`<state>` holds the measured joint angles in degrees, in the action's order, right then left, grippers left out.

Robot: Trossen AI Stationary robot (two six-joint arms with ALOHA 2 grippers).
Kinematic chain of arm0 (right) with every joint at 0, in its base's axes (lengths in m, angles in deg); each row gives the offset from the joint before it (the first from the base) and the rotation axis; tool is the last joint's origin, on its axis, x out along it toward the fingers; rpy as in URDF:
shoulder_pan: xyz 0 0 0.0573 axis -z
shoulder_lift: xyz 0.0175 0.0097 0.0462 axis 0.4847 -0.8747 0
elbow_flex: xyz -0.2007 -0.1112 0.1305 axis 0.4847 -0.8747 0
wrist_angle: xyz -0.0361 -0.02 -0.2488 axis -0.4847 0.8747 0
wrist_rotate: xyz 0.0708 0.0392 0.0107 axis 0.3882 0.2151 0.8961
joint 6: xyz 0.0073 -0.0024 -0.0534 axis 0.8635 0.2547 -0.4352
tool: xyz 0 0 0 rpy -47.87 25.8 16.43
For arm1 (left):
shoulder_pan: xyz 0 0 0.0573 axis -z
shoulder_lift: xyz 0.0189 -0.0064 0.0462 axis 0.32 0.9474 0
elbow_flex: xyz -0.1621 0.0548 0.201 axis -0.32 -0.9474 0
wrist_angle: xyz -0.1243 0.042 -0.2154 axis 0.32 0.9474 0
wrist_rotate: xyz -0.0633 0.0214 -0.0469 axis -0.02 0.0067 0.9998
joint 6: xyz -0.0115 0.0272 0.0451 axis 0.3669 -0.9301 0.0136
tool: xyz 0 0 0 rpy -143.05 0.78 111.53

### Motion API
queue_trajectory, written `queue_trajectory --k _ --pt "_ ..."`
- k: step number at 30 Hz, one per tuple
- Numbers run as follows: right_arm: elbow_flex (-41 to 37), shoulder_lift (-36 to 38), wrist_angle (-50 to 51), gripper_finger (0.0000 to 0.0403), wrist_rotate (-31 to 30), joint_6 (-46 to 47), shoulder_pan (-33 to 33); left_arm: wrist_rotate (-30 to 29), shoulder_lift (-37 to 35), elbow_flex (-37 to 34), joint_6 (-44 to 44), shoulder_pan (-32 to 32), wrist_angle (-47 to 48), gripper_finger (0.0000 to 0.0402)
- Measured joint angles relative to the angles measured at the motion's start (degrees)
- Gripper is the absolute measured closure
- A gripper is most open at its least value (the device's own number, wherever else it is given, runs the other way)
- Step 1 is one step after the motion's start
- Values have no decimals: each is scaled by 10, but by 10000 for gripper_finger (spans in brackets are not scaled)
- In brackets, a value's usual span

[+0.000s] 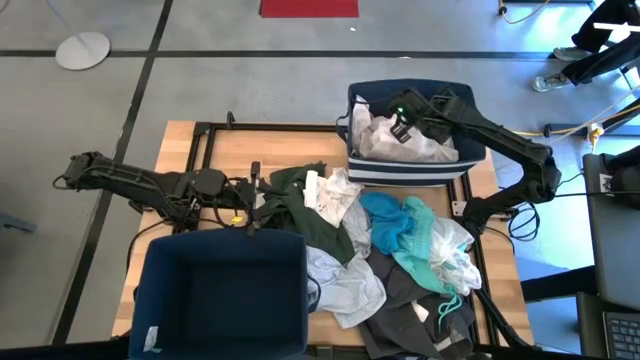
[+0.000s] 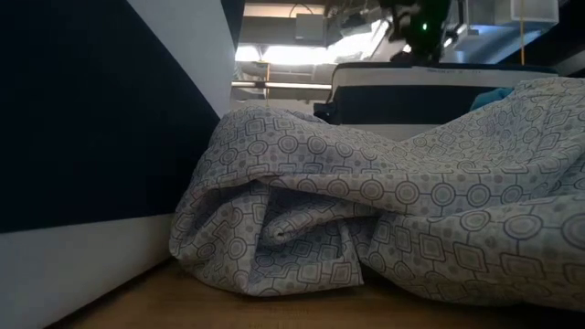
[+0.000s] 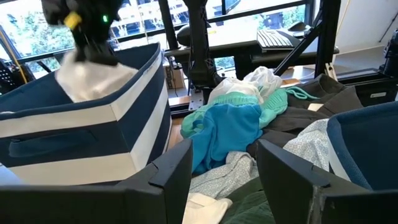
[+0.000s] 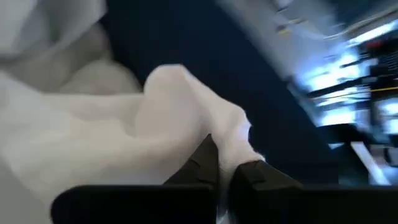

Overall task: Sort clothes
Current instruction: Put the white polo shirt into the top laundry bin, then put the white shorts into the top laundry bin

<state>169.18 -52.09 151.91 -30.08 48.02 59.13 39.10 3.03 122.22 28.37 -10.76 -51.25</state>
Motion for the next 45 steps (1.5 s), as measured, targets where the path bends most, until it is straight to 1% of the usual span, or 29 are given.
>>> queue_trajectory --k 3,5,8,10,13,16,20,23,26,27,29,32,34,36,40,45 --pt "-32 0 -17 387 62 4 14 0 0 0 -1 0 -2 235" --pt "-46 0 -26 387 84 11 20 0 0 0 -1 0 -3 235" --pt "-52 -2 -28 380 82 44 23 0 0 0 0 0 -3 235" --pt "-52 -3 -29 366 79 49 23 0 0 0 0 0 -3 235" --pt "-49 -3 -32 328 77 78 23 0 0 0 0 0 -3 235" --pt "-34 -3 -31 277 79 85 22 0 0 0 1 0 -3 235" --pt "19 -3 3 209 82 76 21 0 0 0 4 0 -2 235" --pt "77 -2 44 169 116 85 21 0 0 0 4 0 -2 235" --pt "133 -2 76 144 175 107 12 0 0 0 5 0 0 235" --pt "147 -1 83 139 190 112 0 0 0 0 6 0 1 235" --pt "168 0 92 132 201 120 -35 0 0 0 7 0 4 235" --pt "176 0 83 128 205 122 -113 0 0 0 8 0 6 235" --pt "176 -2 75 128 198 123 -167 0 0 0 10 0 6 235" --pt "173 -7 66 128 173 125 -223 0 0 0 9 0 7 235" --pt "131 -15 9 128 120 136 -317 0 0 0 9 0 7 235" --pt "55 -15 -67 128 104 136 -386 0 0 0 9 0 7 235"
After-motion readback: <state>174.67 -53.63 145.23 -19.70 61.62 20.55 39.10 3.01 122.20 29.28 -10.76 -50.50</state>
